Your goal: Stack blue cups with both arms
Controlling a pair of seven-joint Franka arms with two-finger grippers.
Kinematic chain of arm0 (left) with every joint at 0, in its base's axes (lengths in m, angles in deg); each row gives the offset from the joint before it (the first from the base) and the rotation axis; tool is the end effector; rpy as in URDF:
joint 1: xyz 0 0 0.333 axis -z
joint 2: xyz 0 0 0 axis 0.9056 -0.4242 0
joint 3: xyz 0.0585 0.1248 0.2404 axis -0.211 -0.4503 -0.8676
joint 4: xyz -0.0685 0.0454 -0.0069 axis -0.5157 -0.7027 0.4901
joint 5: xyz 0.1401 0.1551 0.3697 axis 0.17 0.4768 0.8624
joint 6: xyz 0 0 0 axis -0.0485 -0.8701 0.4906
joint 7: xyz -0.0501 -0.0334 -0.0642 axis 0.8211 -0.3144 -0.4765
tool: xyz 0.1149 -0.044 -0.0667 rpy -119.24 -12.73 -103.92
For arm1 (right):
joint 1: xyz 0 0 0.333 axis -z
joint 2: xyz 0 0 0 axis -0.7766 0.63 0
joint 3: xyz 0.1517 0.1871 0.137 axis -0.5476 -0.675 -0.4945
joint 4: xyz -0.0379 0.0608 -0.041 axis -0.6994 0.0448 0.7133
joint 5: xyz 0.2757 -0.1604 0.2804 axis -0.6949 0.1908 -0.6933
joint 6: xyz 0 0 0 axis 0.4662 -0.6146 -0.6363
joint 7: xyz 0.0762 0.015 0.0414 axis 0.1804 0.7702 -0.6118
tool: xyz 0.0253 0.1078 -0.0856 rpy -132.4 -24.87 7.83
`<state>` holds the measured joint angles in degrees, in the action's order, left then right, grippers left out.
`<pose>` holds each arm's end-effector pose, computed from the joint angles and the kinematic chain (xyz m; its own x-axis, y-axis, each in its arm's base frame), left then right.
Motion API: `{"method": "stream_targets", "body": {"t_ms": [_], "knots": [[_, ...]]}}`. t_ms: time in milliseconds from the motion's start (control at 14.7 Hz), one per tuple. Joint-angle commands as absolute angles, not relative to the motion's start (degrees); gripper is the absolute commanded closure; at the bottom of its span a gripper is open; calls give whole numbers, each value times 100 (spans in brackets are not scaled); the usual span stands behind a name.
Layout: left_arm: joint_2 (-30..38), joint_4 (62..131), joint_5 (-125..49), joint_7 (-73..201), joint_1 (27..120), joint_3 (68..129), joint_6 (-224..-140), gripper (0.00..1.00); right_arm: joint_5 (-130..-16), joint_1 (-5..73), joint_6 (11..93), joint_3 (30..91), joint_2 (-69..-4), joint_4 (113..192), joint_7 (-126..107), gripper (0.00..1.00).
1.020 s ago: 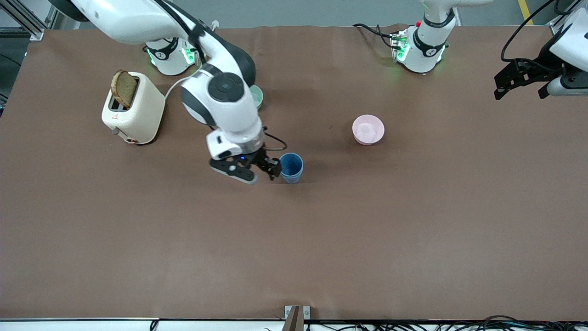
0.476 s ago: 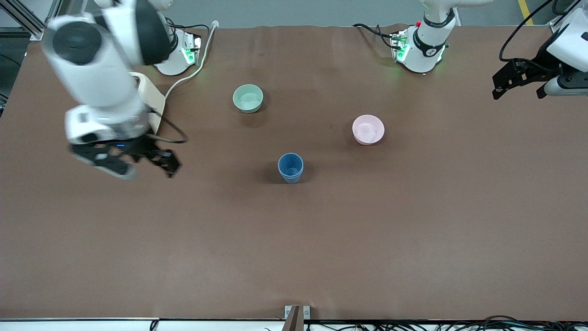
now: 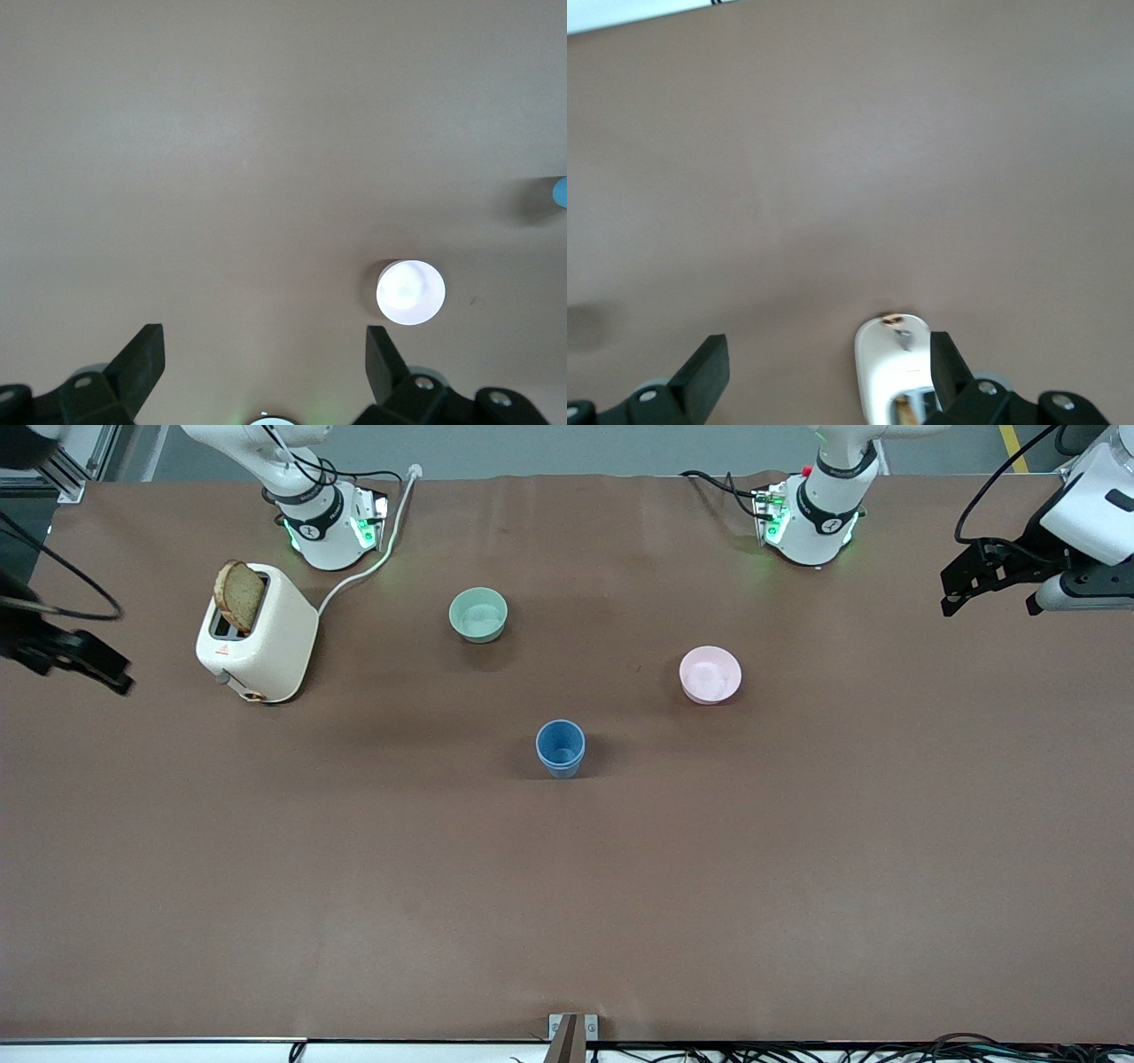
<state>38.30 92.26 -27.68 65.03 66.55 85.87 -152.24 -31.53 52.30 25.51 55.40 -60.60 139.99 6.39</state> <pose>0.5369 -0.0688 0.5870 0.9995 -0.0275 0.0122 -0.0271 -0.9991 -0.0317 0.5859 -0.0277 0.5851 0.9748 -0.2139 0.0630 -0.2181 -0.9734 0.0698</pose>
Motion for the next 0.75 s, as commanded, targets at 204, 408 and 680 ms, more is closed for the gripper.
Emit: {"method": "stream_targets", "body": {"t_ms": [204, 408, 680], "knots": [[3879, 9255, -2759, 6594, 6613, 8608, -15183, 0, -3281, 5183, 2199, 5656, -6028, 13623, 376, 0], [3852, 9168, -2759, 6586, 6604, 8582, -15183, 0, -3290, 5139, 2155, 5647, -6045, 13658, 376, 0], [3747, 8983, -2750, 6568, 6595, 8573, -15183, 0, -3490, 5174, 2015, 5638, -6045, 13640, 202, 0]]}}
